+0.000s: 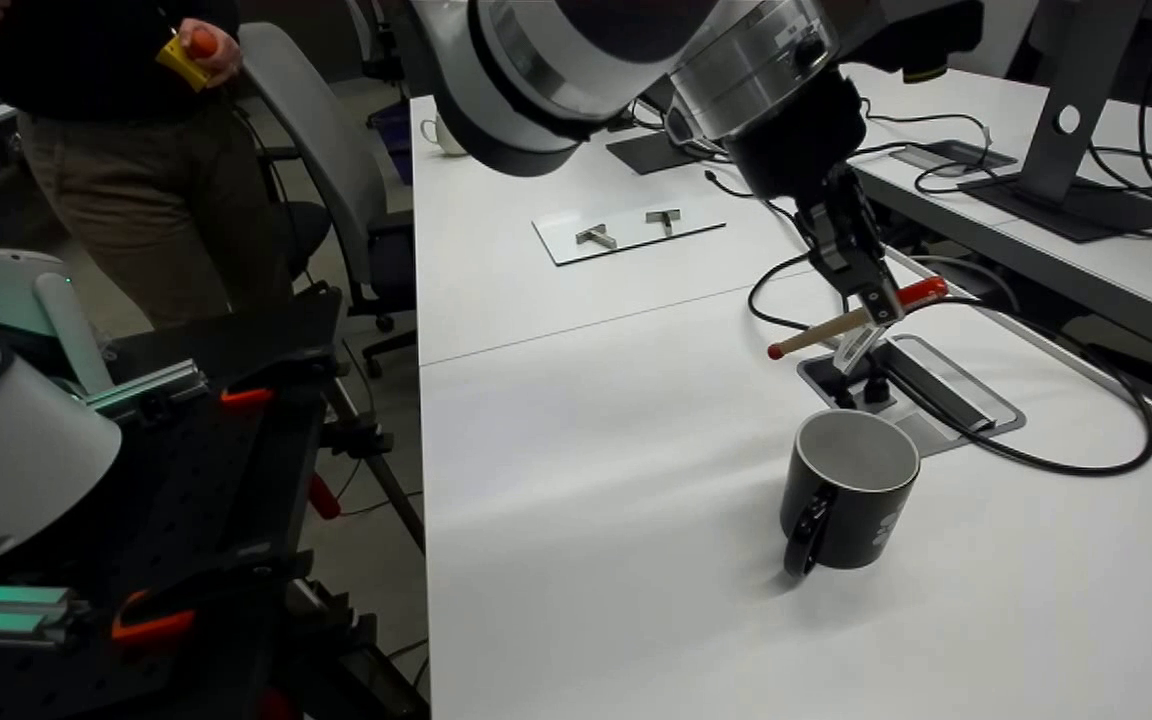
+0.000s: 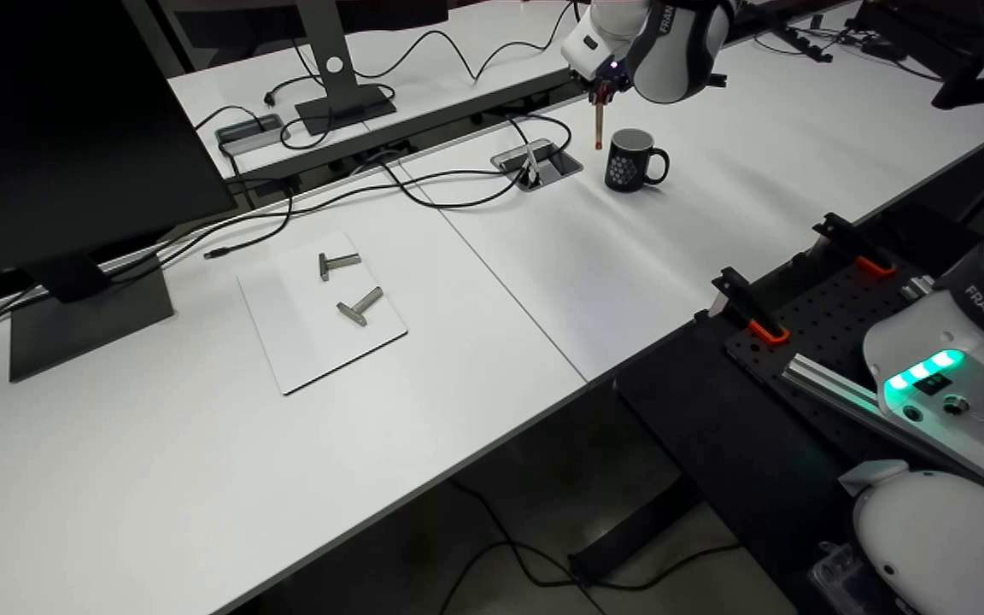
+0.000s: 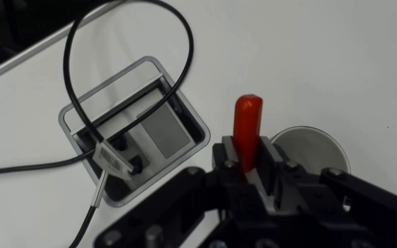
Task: Put the pen in the mug
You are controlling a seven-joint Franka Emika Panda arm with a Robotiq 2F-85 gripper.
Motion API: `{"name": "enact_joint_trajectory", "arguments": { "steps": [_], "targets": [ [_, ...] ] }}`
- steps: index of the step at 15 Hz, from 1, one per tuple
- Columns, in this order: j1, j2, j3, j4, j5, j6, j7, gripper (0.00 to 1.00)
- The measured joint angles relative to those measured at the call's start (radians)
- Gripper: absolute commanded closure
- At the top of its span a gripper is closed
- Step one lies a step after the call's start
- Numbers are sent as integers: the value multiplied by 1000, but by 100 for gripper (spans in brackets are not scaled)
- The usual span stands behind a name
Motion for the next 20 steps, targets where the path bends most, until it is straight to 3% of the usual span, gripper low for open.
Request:
{"name": "enact_joint_trajectory", "arguments": {
  "steps": [4,8,20],
  "targets": [
    [150,79,-160,-8,32,-1,131,95],
    [262,167,-265,-26,47,-30,260,95],
    [408,305,-339,-39,24,-214,639,95]
  ]
}}
